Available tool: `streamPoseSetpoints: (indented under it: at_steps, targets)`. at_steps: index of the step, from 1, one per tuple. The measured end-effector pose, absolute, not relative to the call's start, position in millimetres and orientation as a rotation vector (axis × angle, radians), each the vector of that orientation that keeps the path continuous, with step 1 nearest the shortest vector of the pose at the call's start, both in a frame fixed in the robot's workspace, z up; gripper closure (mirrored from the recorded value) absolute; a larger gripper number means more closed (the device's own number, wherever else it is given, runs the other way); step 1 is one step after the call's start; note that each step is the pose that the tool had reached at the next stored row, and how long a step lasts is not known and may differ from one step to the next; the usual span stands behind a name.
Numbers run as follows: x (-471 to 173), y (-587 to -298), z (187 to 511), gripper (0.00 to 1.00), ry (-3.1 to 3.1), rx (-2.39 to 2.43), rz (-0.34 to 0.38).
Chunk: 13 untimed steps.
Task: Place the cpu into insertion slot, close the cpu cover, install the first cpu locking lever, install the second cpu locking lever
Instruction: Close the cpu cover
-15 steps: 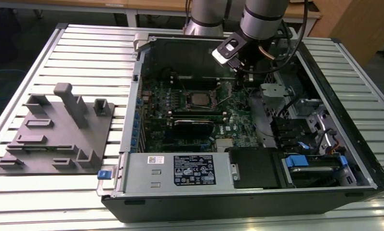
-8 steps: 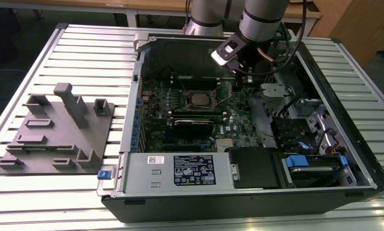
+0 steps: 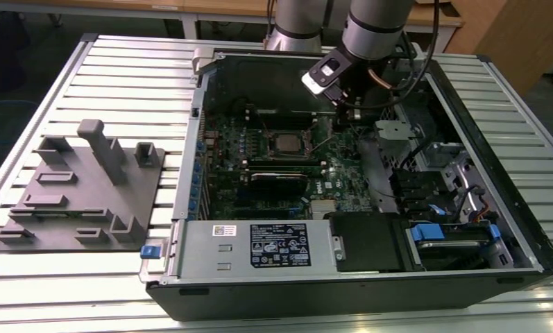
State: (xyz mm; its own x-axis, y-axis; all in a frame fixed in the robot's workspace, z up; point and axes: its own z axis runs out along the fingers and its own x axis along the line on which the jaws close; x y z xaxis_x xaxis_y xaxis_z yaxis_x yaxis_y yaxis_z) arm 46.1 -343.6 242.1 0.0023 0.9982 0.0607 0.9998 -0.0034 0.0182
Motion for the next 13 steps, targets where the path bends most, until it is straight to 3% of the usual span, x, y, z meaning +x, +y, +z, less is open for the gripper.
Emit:
streamPoseSetpoints:
  at_steps: [13]
  targets:
    - [29.9,-343.4,242.0,0.89,-2.196,-2.202,-0.087]
